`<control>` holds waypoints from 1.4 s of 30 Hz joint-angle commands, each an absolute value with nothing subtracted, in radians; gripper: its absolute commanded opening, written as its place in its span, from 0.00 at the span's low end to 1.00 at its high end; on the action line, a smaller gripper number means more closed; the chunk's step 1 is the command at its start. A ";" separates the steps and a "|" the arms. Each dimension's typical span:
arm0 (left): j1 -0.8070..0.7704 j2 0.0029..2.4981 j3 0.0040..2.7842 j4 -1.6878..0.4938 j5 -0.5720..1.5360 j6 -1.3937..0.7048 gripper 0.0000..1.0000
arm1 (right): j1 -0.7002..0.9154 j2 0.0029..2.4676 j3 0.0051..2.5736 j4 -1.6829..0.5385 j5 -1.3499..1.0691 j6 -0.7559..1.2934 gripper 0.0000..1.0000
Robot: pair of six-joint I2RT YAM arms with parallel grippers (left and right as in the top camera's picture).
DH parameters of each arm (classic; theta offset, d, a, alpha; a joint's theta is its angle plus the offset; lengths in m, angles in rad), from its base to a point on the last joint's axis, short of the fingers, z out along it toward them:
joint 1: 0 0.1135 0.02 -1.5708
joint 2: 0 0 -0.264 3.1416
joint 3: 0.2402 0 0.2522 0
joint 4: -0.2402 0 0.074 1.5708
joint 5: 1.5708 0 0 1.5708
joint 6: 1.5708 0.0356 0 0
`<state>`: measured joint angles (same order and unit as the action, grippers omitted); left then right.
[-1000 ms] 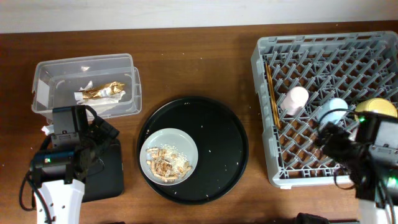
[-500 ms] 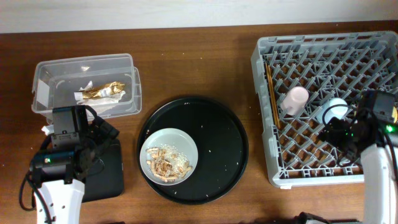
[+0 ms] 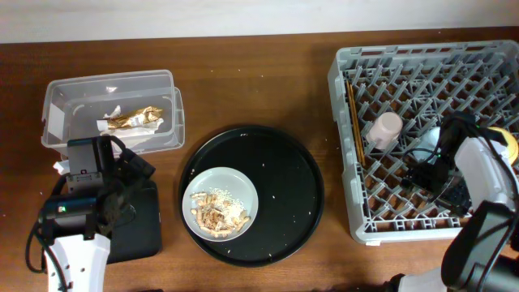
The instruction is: Sort waste into correct bins and load items into the dishwasher rack
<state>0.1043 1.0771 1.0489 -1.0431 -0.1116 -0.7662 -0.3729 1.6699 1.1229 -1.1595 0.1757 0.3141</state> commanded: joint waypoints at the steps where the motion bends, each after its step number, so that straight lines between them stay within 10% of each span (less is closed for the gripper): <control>1: 0.110 1.071 1.048 -1.041 -0.110 -0.754 0.99 | -0.378 1.666 1.205 -1.156 0.166 0.253 0.98; 42: 0.110 1.071 1.048 -1.057 -0.091 -0.754 0.99 | -0.378 0.961 1.738 -1.437 0.113 0.161 0.98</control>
<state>0.1043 1.0771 1.0489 -1.0489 -0.1013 -0.7662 -0.3725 0.9409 1.7344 -1.4448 0.0891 0.1707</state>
